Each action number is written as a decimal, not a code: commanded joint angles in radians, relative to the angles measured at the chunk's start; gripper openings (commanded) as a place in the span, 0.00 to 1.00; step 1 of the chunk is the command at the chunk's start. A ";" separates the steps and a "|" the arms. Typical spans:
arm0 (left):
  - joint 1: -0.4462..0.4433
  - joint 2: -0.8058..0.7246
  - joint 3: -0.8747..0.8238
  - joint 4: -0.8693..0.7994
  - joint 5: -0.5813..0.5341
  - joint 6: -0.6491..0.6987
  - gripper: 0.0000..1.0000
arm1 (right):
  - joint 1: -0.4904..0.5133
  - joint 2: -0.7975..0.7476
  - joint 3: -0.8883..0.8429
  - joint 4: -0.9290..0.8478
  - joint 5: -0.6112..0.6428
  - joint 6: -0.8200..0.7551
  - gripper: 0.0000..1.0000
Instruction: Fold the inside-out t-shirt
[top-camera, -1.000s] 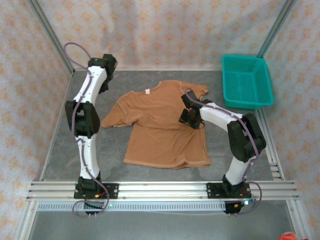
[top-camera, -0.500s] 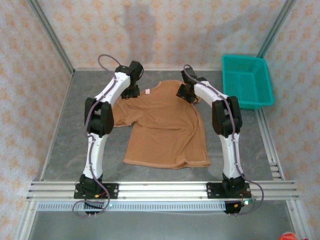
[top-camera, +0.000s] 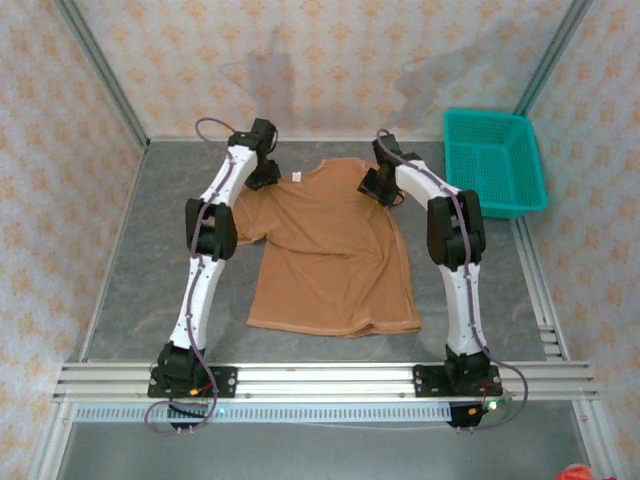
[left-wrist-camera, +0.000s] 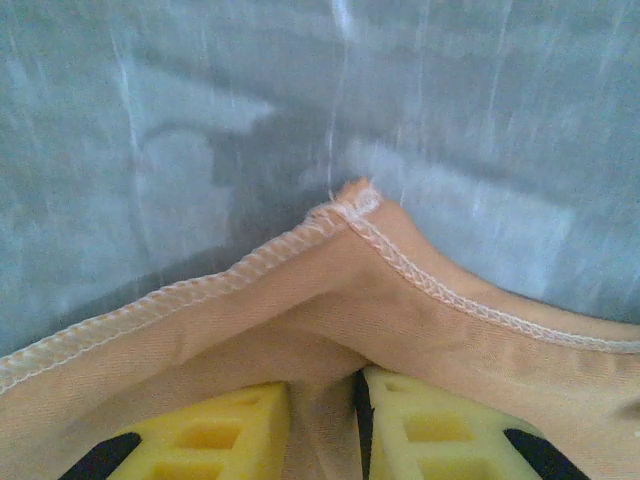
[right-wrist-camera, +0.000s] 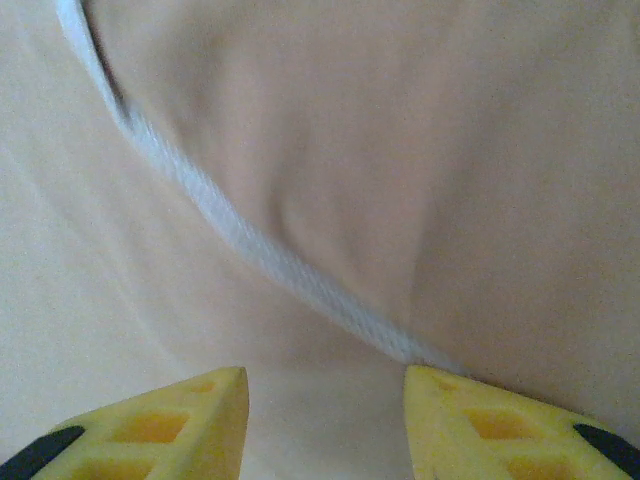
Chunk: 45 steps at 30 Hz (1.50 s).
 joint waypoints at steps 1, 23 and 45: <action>0.047 0.071 0.007 0.137 0.086 -0.090 0.27 | 0.054 -0.202 -0.130 -0.059 -0.027 -0.087 0.46; -0.148 -0.800 -0.952 0.314 -0.066 0.009 0.32 | 0.274 -0.624 -0.882 0.193 0.016 0.082 0.43; -0.239 -0.865 -1.578 0.538 -0.161 -0.133 0.25 | 0.106 -0.381 -0.769 0.192 0.196 0.008 0.39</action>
